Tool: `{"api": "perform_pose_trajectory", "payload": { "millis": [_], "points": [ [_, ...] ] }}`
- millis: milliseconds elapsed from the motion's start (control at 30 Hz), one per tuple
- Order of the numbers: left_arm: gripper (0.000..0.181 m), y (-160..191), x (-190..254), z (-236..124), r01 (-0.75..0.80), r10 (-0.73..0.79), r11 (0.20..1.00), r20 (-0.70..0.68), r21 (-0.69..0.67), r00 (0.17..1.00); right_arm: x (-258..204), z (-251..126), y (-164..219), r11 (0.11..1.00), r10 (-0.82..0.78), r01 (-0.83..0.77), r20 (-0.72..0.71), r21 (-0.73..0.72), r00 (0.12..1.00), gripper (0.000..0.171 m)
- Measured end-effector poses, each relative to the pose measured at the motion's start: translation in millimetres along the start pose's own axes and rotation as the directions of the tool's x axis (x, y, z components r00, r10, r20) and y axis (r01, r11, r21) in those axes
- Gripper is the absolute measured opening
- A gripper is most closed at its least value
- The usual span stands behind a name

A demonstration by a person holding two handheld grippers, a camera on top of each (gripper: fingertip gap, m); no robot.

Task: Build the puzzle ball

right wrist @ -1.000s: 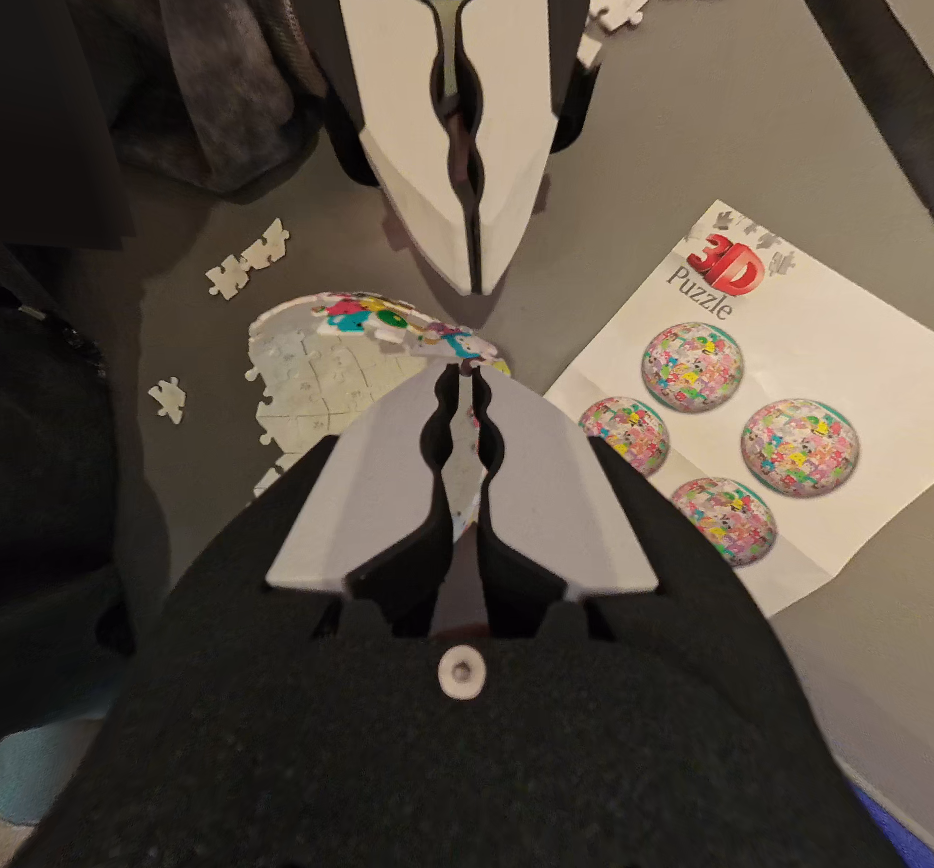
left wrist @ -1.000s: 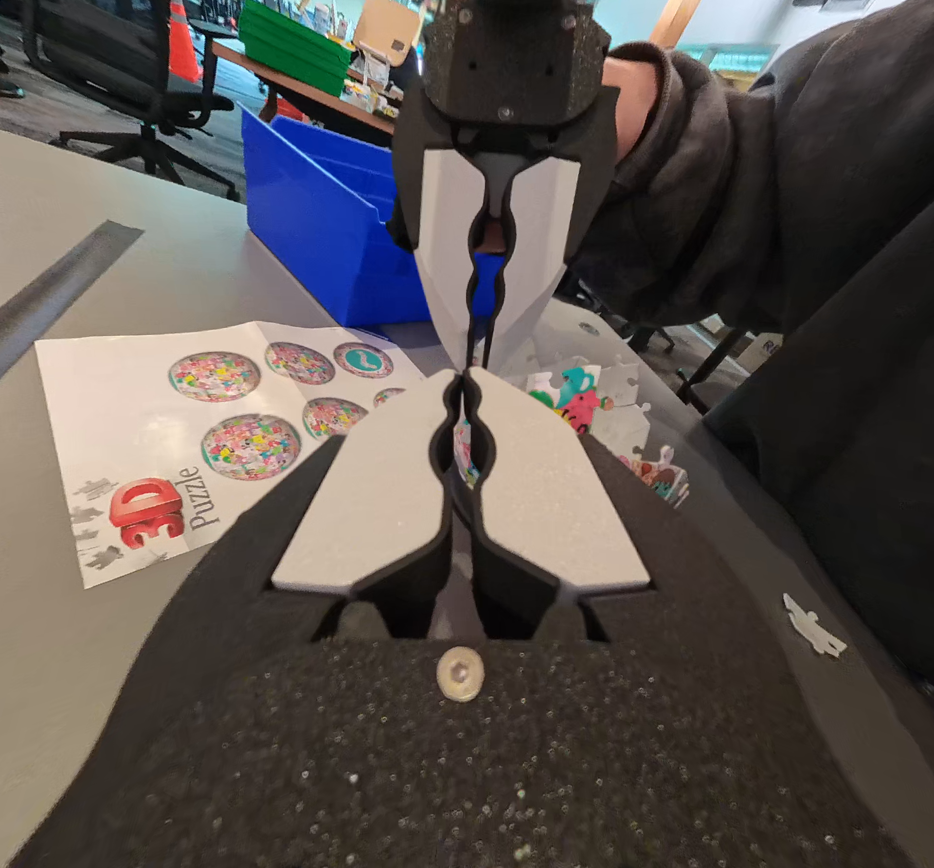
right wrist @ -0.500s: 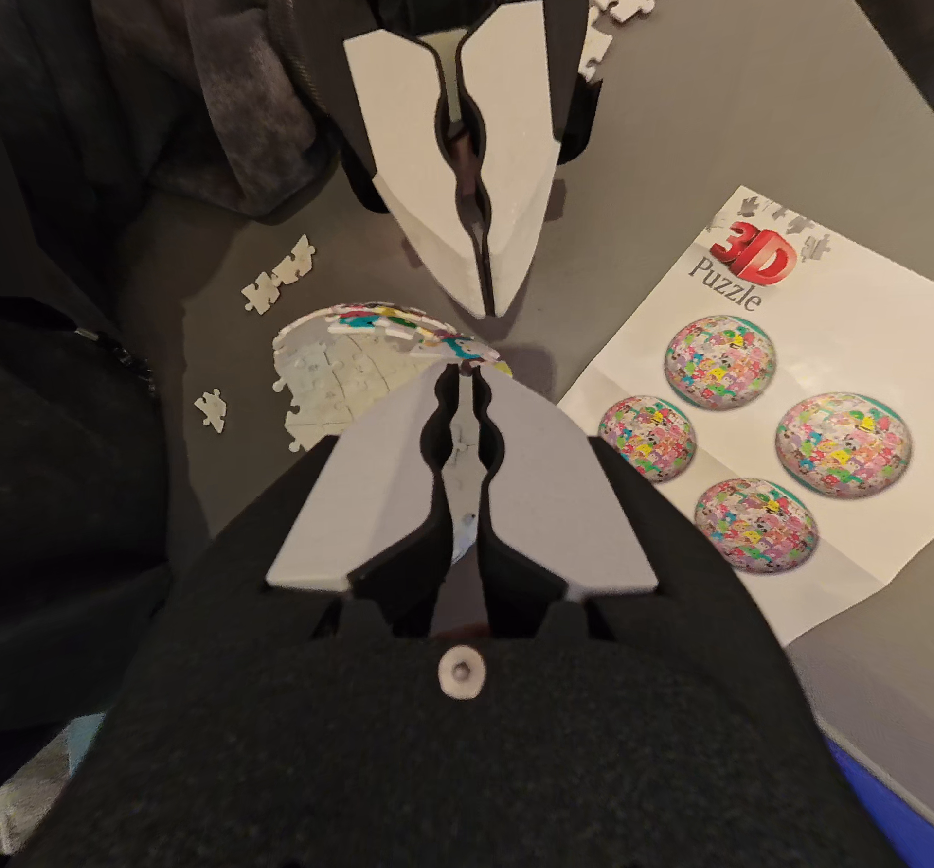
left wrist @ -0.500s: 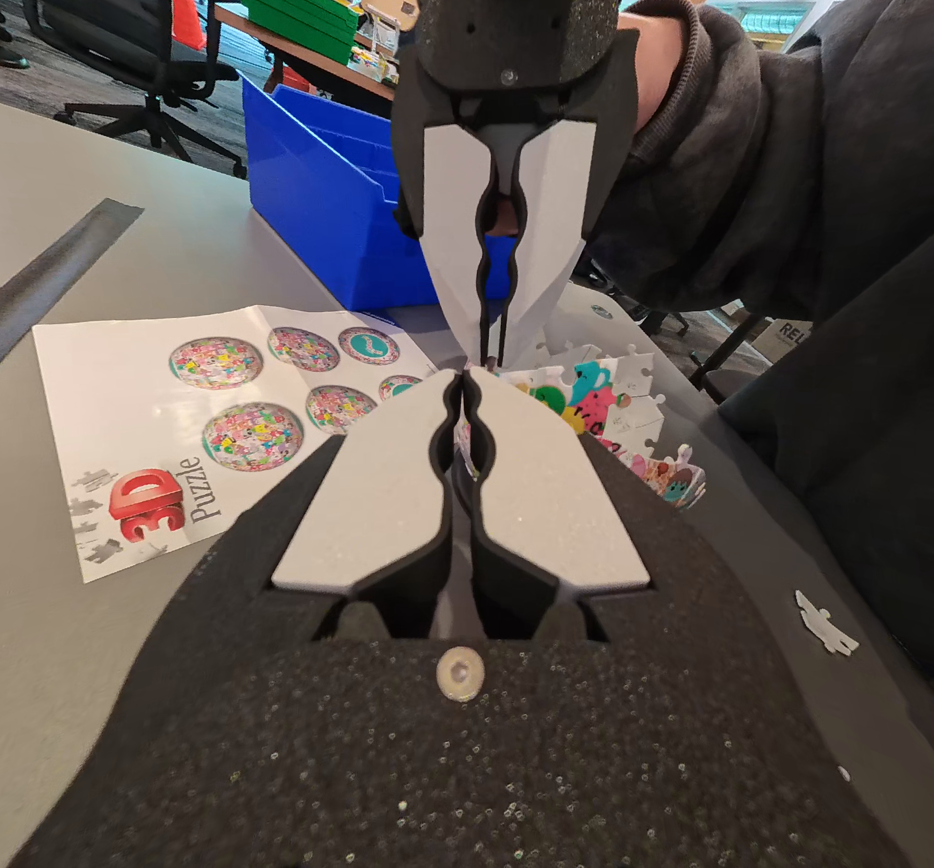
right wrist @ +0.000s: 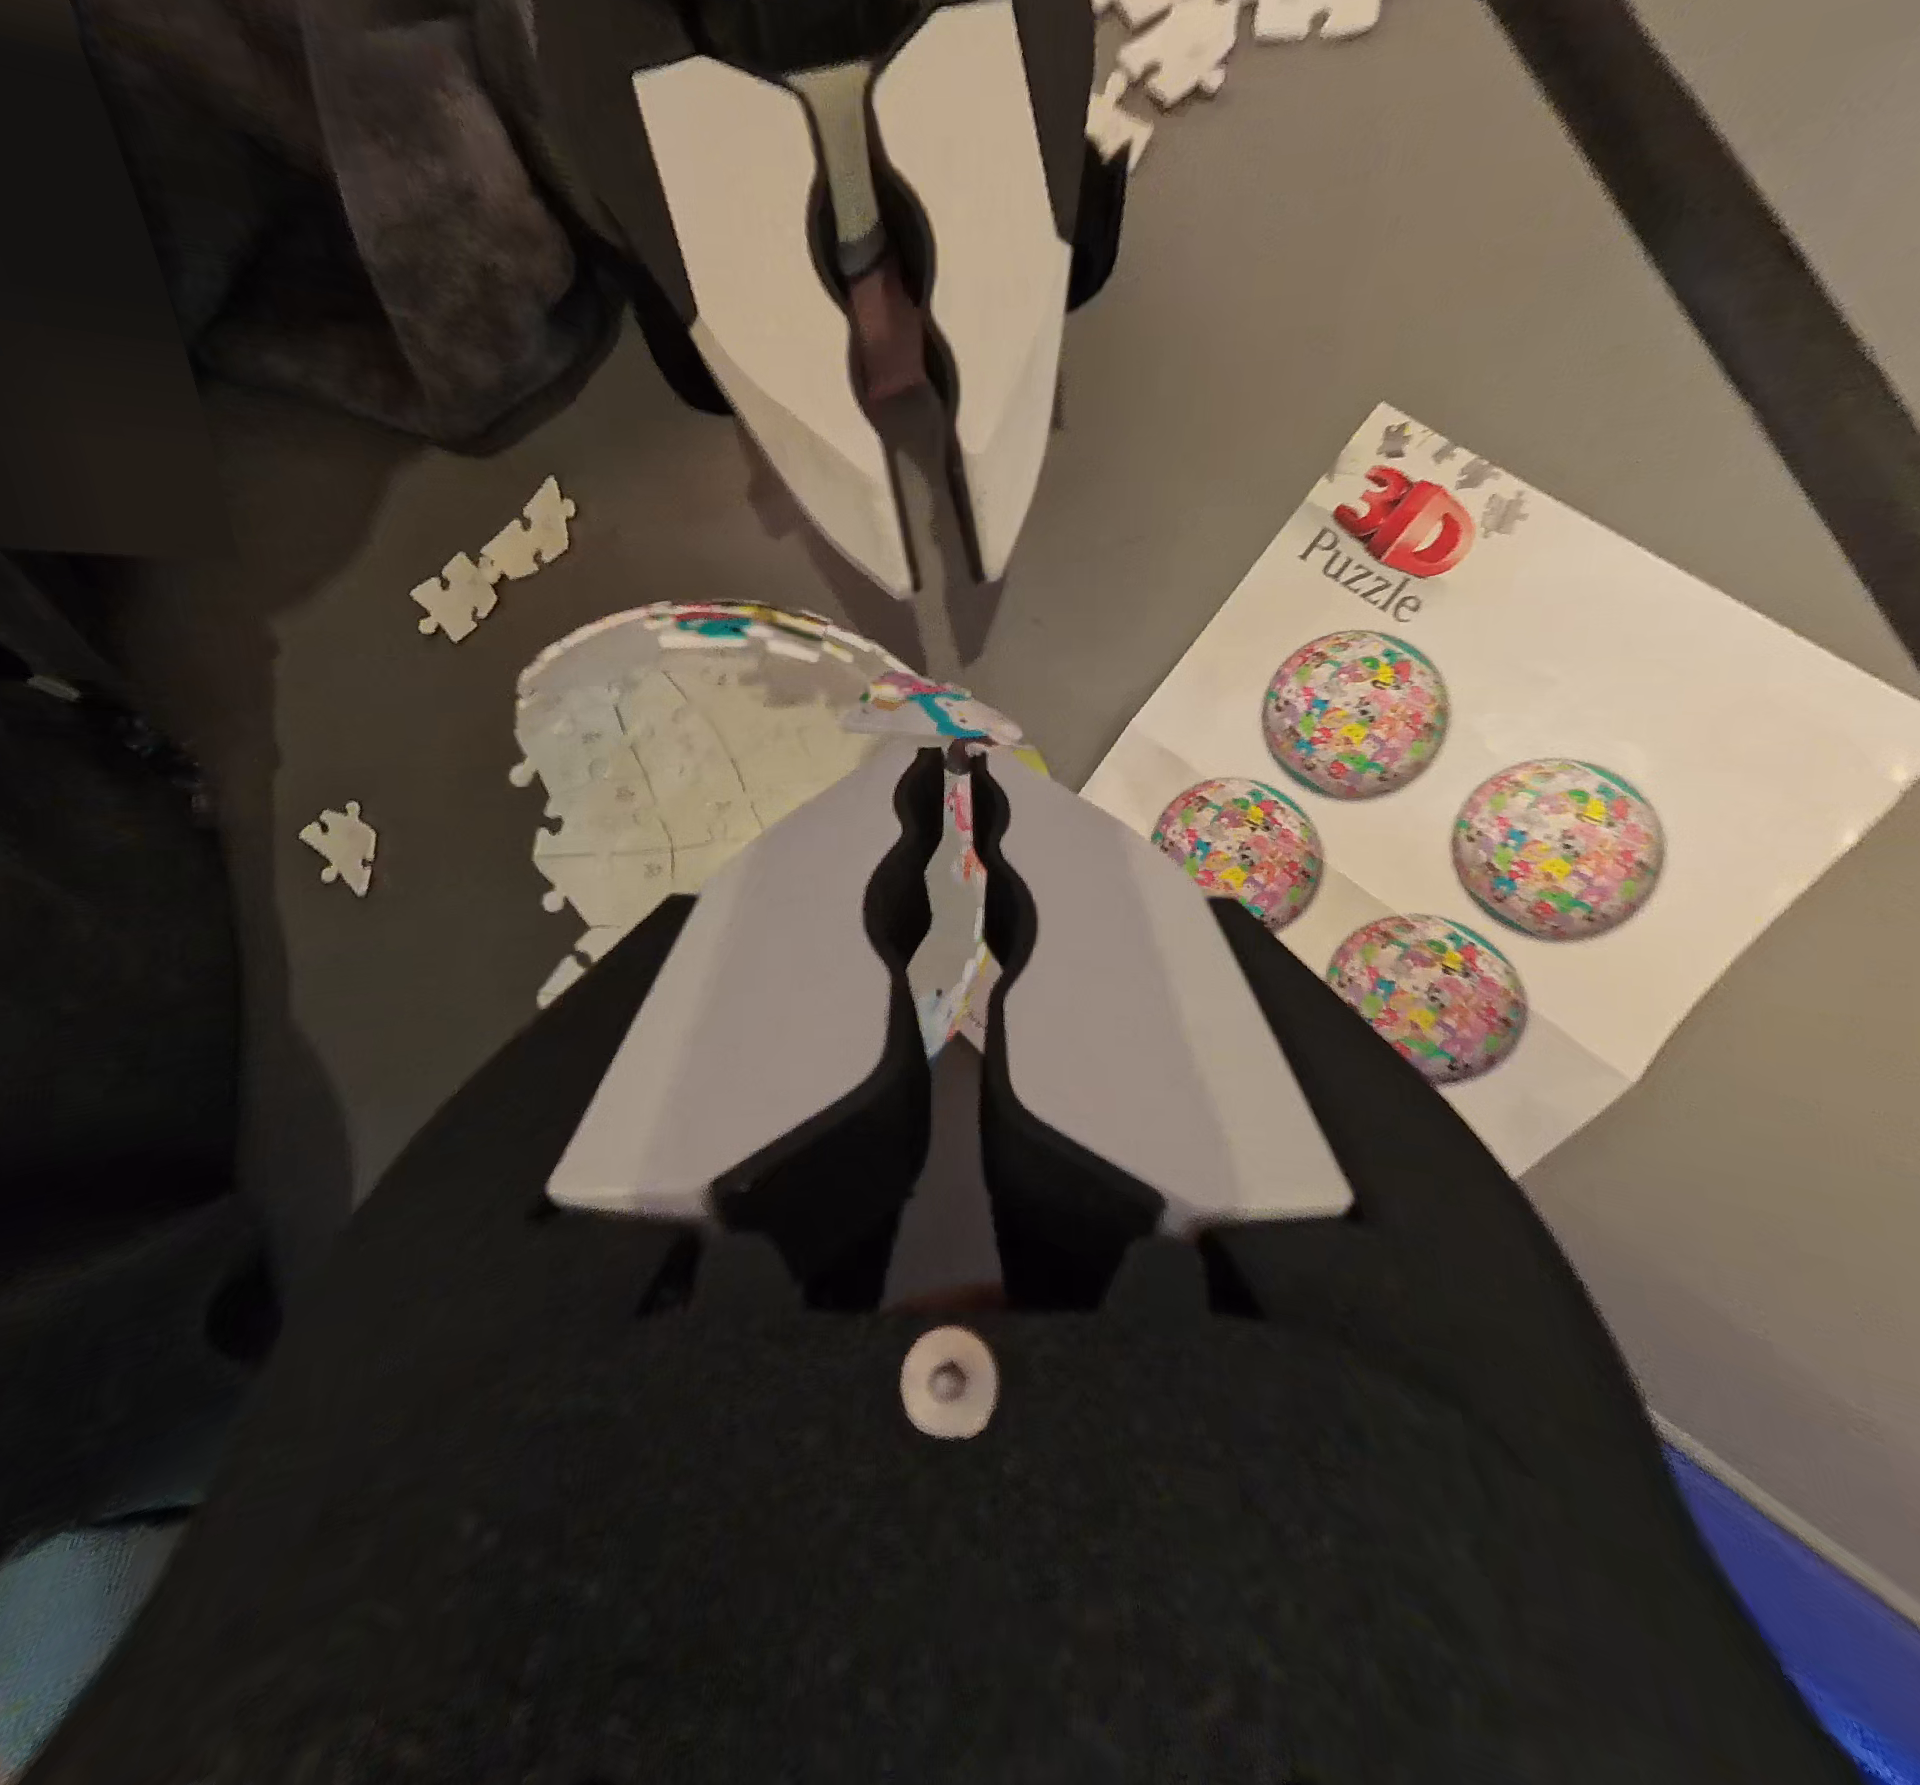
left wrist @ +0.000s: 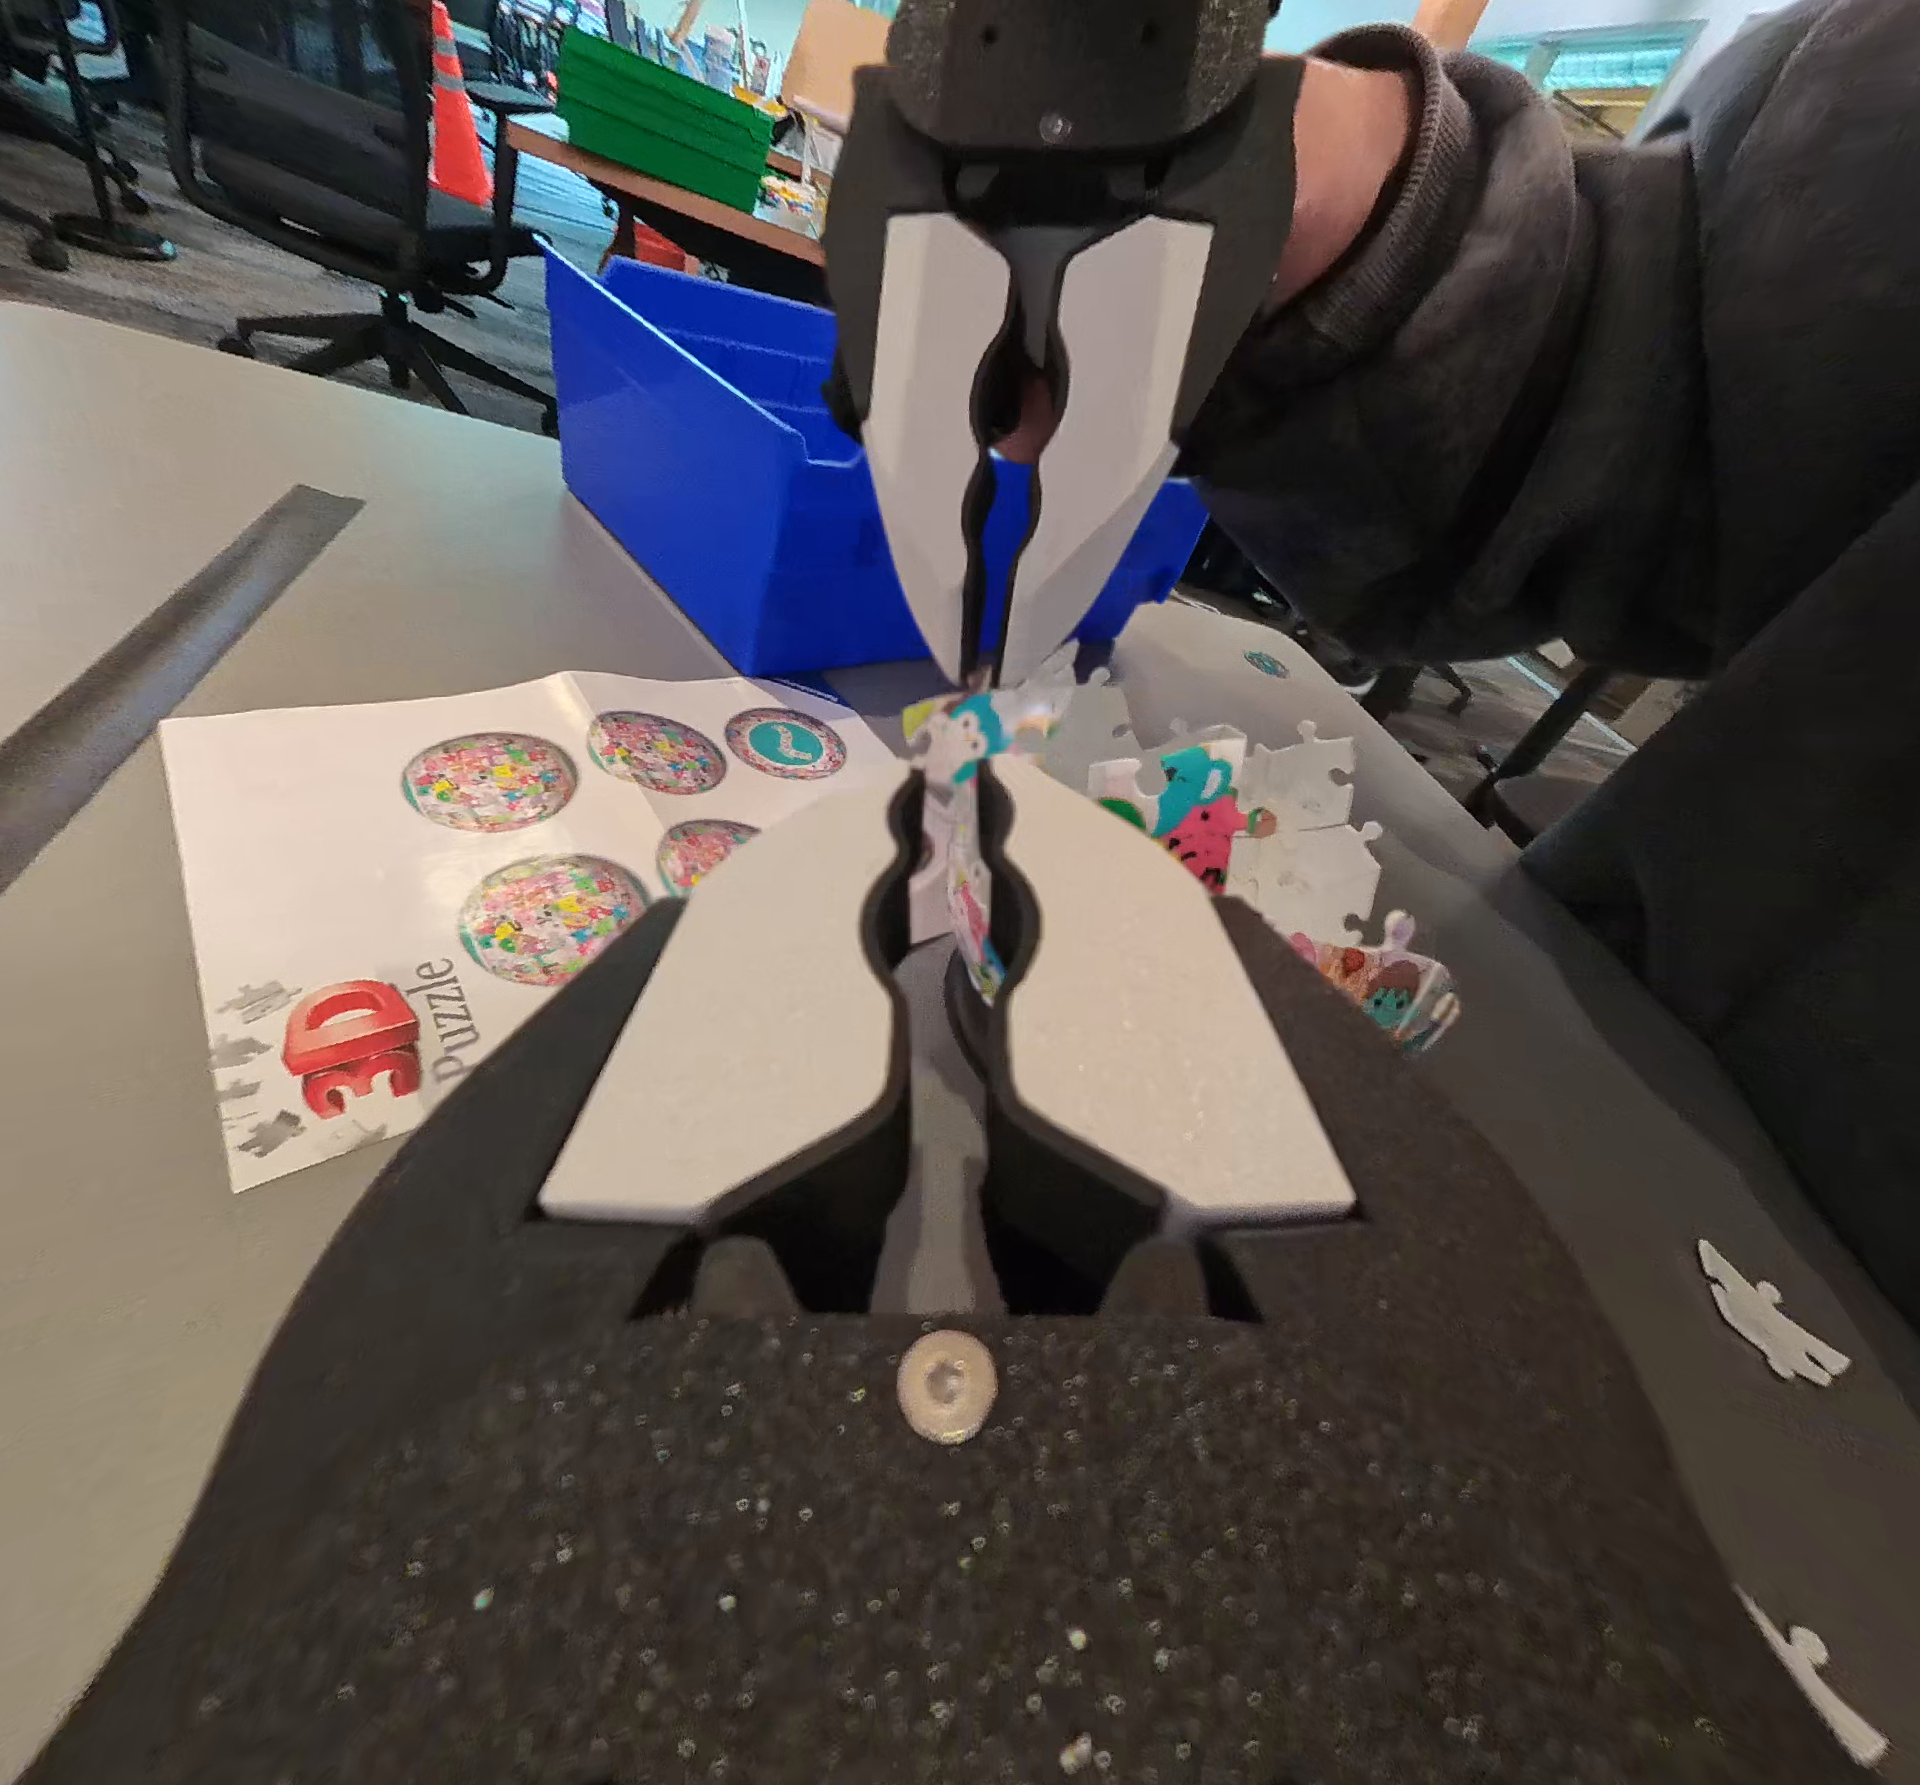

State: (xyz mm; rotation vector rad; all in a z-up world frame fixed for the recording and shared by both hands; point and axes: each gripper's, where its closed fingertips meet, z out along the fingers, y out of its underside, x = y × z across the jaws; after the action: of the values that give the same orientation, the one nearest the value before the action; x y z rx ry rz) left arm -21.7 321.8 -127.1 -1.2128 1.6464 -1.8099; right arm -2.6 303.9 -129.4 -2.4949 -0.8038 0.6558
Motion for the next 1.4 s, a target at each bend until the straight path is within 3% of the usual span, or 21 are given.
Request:
{"api": "perform_pose_trajectory", "payload": {
  "millis": [100, 200, 300, 433, 567, 733, 867, 1000, 1067, 1233, 1400],
  "points": [
    [0.023, -1, -2, -4, -0.021, 0.021, 1.000, 0.050, 0.011, 0.999, -2, -19, -10, 0.993, -0.020, 0.028, -0.071, 0.111, 0.997, 0.004],
    [0.026, -5, 2, -7, -0.118, 0.114, 0.993, 0.147, 0.019, 0.983, 4, -40, -6, 0.978, 0.008, 0.047, -0.261, 0.204, 0.965, 0.004],
    [0.026, -17, 1, -14, -0.210, 0.200, 0.978, 0.336, -0.005, 0.920, -16, -55, 1, 0.922, 0.052, 0.097, -0.366, 0.376, 0.929, 0.004],
    [0.030, -52, 11, -33, -0.168, 0.138, 0.986, 0.534, 0.007, 0.834, -46, -67, 30, 0.862, 0.142, 0.157, -0.525, 0.483, 0.839, 0.005],
    [0.049, -49, 38, -25, -0.088, 0.190, 0.977, 0.615, -0.192, 0.765, -75, -61, 66, 0.791, 0.279, 0.135, -0.548, 0.597, 0.789, 0.005],
    [0.042, -18, 49, -13, 0.049, 0.352, 0.887, 0.741, -0.460, 0.572, -95, -57, 105, 0.705, 0.387, 0.101, -0.501, 0.702, 0.774, 0.004],
    [0.035, -8, 44, -11, 0.113, 0.500, 0.795, 0.749, -0.597, 0.435, -104, -53, 121, 0.700, 0.375, 0.138, -0.525, 0.701, 0.764, 0.004],
    [0.030, -1, 42, -4, 0.165, 0.544, 0.740, 0.725, -0.652, 0.423, -109, -51, 124, 0.687, 0.358, 0.141, -0.501, 0.713, 0.788, 0.004],
    [0.018, 1, 40, -5, 0.183, 0.567, 0.715, 0.712, -0.675, 0.414, -108, -49, 128, 0.682, 0.366, 0.120, -0.479, 0.721, 0.798, 0.004],
    [0.016, 13, 37, -2, 0.216, 0.608, 0.650, 0.669, -0.729, 0.428, -105, -53, 134, 0.649, 0.398, 0.072, -0.419, 0.758, 0.816, 0.004],
    [0.009, 11, 33, -5, 0.219, 0.665, 0.610, 0.643, -0.761, 0.380, -103, -51, 136, 0.651, 0.398, 0.060, -0.408, 0.757, 0.822, 0.004]
  ]
}}
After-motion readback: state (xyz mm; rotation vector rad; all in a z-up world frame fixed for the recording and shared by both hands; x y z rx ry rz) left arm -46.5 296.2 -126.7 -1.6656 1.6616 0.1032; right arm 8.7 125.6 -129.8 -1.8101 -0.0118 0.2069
